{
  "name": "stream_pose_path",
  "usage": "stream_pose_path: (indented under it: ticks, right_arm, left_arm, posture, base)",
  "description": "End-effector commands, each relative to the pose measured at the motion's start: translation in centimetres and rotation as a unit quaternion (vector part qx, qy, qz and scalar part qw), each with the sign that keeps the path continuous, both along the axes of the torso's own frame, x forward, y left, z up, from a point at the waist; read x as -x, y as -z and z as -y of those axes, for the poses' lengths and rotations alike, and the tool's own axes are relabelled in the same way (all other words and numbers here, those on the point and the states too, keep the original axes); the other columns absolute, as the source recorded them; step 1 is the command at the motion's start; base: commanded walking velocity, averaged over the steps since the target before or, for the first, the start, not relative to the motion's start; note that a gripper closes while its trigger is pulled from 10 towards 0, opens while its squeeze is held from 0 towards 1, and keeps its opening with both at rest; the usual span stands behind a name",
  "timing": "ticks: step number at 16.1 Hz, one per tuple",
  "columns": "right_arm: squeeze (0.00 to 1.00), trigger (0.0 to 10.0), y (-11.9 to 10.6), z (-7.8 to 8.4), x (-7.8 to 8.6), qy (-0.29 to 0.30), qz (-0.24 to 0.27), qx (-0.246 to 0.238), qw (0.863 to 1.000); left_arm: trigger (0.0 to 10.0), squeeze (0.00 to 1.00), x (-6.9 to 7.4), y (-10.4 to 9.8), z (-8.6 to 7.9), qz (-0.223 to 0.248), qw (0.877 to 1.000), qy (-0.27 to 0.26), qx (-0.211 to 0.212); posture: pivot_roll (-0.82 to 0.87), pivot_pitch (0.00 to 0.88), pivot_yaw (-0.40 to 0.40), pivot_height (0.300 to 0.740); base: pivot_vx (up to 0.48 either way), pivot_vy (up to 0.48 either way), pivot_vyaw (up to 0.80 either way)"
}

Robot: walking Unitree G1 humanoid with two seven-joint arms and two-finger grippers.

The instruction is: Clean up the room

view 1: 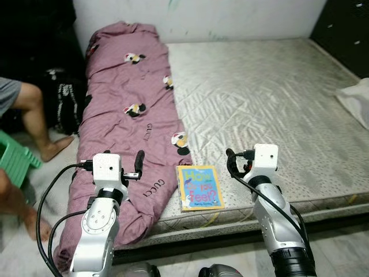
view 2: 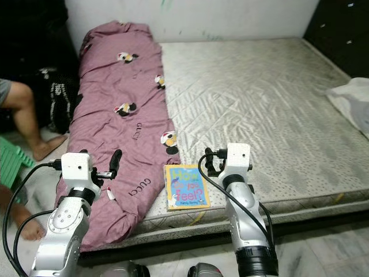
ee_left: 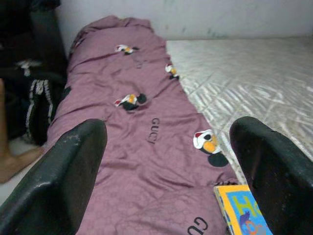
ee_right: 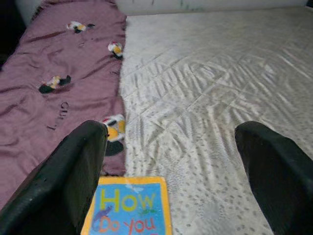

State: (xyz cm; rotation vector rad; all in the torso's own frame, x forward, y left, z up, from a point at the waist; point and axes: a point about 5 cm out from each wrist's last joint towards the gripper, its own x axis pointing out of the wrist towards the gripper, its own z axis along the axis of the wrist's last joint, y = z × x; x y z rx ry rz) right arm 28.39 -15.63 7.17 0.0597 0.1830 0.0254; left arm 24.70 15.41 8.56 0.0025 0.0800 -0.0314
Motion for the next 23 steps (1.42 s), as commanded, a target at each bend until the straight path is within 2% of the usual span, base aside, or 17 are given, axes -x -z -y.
stream_pose_path:
  ticks: [1, 9, 16, 20, 23]
  right_arm:
    - [0.0, 10.0, -0.71, -0.1, -0.04, -0.003, 0.021, -0.006, 1.0]
    - [0.0, 10.0, -0.98, -0.73, 0.08, -0.015, 0.024, -0.009, 1.0]
    - [0.0, 10.0, -0.97, -0.66, 0.08, -0.013, 0.024, -0.012, 1.0]
    - [0.0, 10.0, -0.97, -0.8, 0.09, -0.02, 0.027, -0.012, 0.999]
    - [0.0, 10.0, -1.03, -0.79, -0.25, -0.022, 0.028, -0.009, 0.999]
  left_arm:
    - [10.0, 0.0, 0.07, -0.31, 0.15, 0.001, 1.0, 0.001, -0.001]
    - [10.0, 0.0, 0.14, -0.27, 0.35, -0.003, 1.0, -0.006, -0.017]
    - [10.0, 0.0, 0.01, -0.31, 0.57, 0.002, 1.0, 0.002, -0.025]
    - [10.0, 0.0, -0.05, -0.31, 0.57, 0.005, 1.0, -0.003, -0.027]
    - [10.0, 0.0, -0.09, -0.39, 0.46, 0.008, 1.0, -0.008, -0.029]
  posture:
    - [0.01, 0.059, -0.012, 0.74]
    - [0.01, 0.073, -0.009, 0.74]
    - [0.01, 0.07, -0.006, 0.67]
    - [0.01, 0.063, -0.014, 0.616]
    - [0.02, 0.057, -0.018, 0.611]
  base:
    - [0.0, 0.0, 0.0]
    - [0.0, 0.0, 0.0]
    - [0.0, 0.0, 0.0]
    - [0.0, 0.0, 0.0]
    - [0.0, 0.0, 0.0]
